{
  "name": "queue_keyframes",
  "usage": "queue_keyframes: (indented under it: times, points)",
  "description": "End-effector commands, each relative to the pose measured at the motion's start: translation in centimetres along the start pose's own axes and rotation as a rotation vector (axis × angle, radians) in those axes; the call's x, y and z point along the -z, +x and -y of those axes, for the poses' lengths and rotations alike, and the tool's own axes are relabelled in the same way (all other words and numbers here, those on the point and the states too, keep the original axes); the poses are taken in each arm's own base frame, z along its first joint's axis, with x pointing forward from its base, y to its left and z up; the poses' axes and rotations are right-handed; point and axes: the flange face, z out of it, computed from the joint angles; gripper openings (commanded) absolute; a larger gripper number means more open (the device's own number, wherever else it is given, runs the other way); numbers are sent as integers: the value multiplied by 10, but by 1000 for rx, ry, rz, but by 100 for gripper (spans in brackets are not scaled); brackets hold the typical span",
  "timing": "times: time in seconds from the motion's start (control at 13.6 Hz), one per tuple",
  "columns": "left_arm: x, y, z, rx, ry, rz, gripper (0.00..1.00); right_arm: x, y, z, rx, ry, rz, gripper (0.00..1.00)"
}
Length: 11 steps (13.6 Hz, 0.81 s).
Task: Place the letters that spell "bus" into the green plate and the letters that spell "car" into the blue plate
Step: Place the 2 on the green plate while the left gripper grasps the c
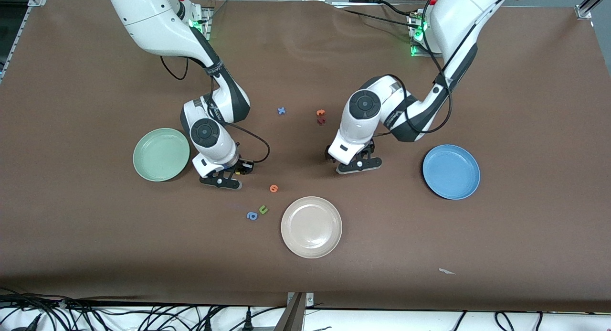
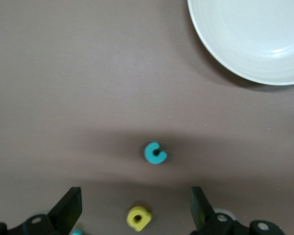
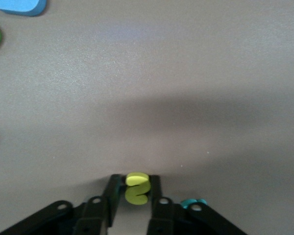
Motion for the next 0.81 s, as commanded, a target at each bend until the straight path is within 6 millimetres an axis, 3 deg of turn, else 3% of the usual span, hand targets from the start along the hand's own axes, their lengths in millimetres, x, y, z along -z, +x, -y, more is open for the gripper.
queue_keyframes:
  times: [0.0, 0.15, 0.29, 0.44, 0.51, 0.66, 0.73]
  points:
    - [-22, 8, -12, -5, -32, -39, 96, -1, -1, -4, -7, -1, -12, 3]
    - [-41, 2, -15, -51, -13, -67, 96, 13, 9, -15, -13, -10, -24, 2]
    - [-53, 2, -14, -64, 3, -70, 94, 39, 23, -39, 4, -49, -5, 2]
    - [-56, 2, -17, -77, 8, -81, 92, 64, 38, -84, 97, -107, 58, 3]
    - [-57, 2, -17, -77, 9, -79, 87, 73, 46, -110, 136, -130, 87, 3]
    - [-61, 1, -17, -80, 11, -76, 82, 81, 56, -158, 217, -155, 126, 3]
    - [-64, 1, -16, -77, 13, -72, 77, 74, 52, -179, 226, -163, 154, 3]
